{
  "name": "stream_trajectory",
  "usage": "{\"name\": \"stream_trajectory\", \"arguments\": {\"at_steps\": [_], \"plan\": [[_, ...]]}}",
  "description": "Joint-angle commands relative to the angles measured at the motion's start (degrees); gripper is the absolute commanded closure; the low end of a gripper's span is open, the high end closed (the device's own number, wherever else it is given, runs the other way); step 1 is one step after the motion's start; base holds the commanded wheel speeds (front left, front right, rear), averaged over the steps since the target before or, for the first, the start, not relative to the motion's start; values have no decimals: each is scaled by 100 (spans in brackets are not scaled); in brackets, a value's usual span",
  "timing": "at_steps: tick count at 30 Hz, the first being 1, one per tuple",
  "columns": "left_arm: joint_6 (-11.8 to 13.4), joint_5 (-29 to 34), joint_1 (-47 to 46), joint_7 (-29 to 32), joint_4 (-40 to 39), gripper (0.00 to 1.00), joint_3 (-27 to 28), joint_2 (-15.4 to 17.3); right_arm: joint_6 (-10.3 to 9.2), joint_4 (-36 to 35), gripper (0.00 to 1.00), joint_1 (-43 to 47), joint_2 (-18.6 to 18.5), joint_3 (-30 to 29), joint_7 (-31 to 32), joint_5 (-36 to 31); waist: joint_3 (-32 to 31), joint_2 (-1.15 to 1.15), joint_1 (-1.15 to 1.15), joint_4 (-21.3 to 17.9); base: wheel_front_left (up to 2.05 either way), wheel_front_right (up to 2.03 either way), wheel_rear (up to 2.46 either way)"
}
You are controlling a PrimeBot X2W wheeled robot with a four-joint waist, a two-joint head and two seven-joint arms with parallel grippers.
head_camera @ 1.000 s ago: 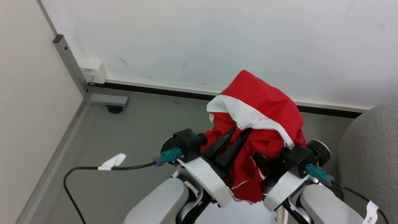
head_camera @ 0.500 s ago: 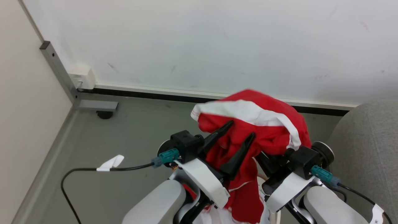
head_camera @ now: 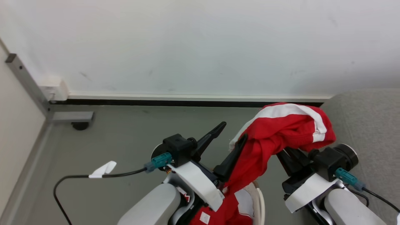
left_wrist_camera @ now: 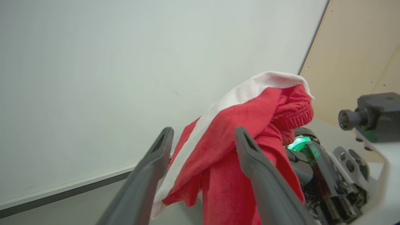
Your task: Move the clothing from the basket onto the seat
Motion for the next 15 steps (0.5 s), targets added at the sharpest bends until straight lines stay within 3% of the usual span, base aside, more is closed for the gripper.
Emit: {"name": "stream_trajectory", "arguments": {"at_steps": [1, 15], "plan": [[38, 98, 71, -51, -22, 0, 12, 61, -12, -52, 100, 110, -63, -92, -1, -75, 23, 0, 0, -244, 0, 0, 0], [75, 178, 73, -121, 66, 0, -70, 126, -12, -334, 100, 492, -291, -694, -1, -265, 250, 0, 0, -1467, 0, 0, 0]]}}
